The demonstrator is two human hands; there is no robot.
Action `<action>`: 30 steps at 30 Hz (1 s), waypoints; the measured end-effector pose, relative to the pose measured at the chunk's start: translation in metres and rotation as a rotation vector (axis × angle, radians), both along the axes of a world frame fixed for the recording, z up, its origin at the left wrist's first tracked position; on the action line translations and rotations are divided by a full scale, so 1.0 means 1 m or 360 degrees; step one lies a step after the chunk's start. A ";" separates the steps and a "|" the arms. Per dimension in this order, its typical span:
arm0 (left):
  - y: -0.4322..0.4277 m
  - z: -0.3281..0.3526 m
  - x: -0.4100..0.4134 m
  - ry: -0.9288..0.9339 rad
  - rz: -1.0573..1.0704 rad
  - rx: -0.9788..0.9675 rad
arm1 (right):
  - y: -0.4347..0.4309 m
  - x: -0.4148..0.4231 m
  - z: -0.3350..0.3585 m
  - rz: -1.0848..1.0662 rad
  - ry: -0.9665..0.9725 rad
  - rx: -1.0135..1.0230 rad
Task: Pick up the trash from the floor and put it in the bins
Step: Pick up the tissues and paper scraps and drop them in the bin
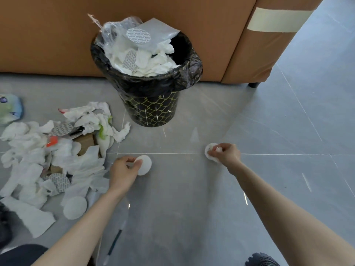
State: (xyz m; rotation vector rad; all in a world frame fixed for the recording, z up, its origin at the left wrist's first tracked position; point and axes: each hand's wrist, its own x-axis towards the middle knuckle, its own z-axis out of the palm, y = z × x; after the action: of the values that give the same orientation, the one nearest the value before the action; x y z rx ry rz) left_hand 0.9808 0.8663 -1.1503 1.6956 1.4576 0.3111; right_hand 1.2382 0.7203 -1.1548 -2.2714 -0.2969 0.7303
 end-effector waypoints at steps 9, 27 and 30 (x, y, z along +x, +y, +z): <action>-0.012 -0.016 -0.095 0.0637 0.0066 0.0044 | 0.058 -0.110 0.029 0.0130 0.0198 0.0302; -0.018 -0.022 -0.090 0.0365 -0.0172 0.0071 | 0.049 -0.141 0.070 0.0133 0.0235 0.0358; -0.014 0.001 -0.086 0.0257 -0.0287 -0.0029 | 0.053 -0.138 0.095 0.0165 0.0232 0.0388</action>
State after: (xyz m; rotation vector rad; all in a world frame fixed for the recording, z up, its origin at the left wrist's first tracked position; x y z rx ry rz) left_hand 0.8945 0.8518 -1.1491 1.8572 1.4041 0.0639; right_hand 1.0999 0.7733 -1.0603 -1.9743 -0.4133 0.8599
